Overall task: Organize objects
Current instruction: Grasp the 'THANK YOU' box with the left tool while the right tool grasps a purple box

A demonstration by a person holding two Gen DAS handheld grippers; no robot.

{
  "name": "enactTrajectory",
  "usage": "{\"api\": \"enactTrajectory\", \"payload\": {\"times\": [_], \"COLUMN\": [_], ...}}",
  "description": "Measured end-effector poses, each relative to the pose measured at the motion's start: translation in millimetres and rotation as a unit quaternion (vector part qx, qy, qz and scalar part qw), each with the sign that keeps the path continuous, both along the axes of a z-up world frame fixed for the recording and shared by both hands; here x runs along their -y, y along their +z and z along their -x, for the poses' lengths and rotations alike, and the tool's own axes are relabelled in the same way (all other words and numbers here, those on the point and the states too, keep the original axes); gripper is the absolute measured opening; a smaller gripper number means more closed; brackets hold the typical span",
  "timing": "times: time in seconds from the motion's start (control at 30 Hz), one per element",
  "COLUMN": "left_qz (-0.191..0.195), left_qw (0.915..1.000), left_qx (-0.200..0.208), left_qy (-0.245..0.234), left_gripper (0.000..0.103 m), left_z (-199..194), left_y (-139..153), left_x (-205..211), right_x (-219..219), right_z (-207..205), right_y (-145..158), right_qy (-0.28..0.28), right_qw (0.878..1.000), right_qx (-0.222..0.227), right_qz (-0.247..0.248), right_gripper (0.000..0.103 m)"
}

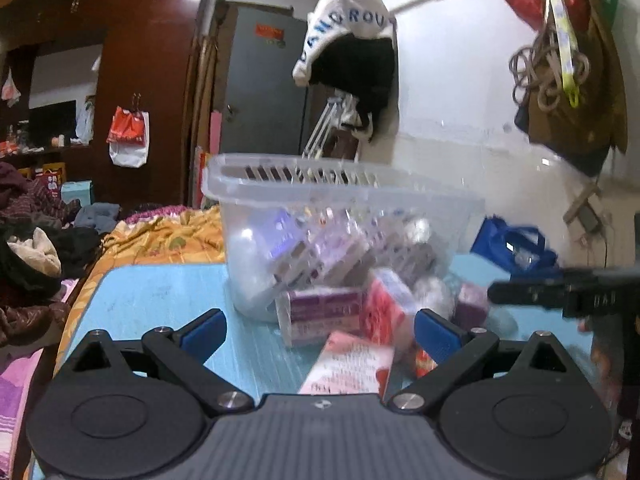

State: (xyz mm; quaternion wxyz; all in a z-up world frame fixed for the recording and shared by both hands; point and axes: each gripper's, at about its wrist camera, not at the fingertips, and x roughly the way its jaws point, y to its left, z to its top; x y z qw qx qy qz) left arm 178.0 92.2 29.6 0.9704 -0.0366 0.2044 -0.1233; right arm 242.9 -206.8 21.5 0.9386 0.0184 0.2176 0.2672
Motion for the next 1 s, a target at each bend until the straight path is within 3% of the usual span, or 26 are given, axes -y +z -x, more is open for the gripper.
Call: {"api": "enactTrajectory", "payload": {"times": [0.37,0.57,0.73,0.8,0.83,0.9,0.93,1.0], "left_qz": [-0.05,-0.051,-0.063,-0.091,-0.098,-0.098,-0.091,-0.093], "left_qw": [0.9953,0.9917,0.989,0.9874,0.9877,0.9886,0.9895,0.9906], "left_qx": [-0.078,-0.11,-0.132,-0.128,-0.121,-0.111,-0.107,-0.096], "left_qy": [-0.028,-0.042,-0.024,-0.017,-0.019,-0.029,-0.033,-0.027], "left_gripper": [0.1,0.1,0.099,0.091,0.086,0.067,0.059,0.059], "left_z": [-17.3,-25.6,-33.2,-32.0,-29.7,-26.5,-25.1,-20.3], "left_y": [-25.1,-30.1,-32.9,-33.2,-32.5,-31.0,-30.7,-30.1], "left_x": [17.1,18.2,21.0,29.8,32.5,34.5,33.7,33.0], "right_x": [1.4,3.8,3.0,2.9,1.7,2.0,2.6,4.2], "right_z": [-25.6,-49.0,-53.0,-50.5,-50.3,-48.6,-48.0,-44.5], "right_y": [-11.4,-20.2,-26.8,-28.5,-28.8,-28.1,-27.4,-25.7], "right_qy": [-0.007,0.005,0.003,0.008,0.009,0.011,0.011,0.011], "right_qw": [0.996,0.994,0.993,0.994,0.993,0.993,0.994,0.995], "right_qx": [-0.046,-0.088,-0.09,-0.081,-0.081,-0.077,-0.075,-0.065], "right_qz": [0.081,0.072,0.077,0.079,0.085,0.084,0.082,0.077], "right_gripper": [0.103,0.103,0.102,0.096,0.087,0.072,0.071,0.07]}}
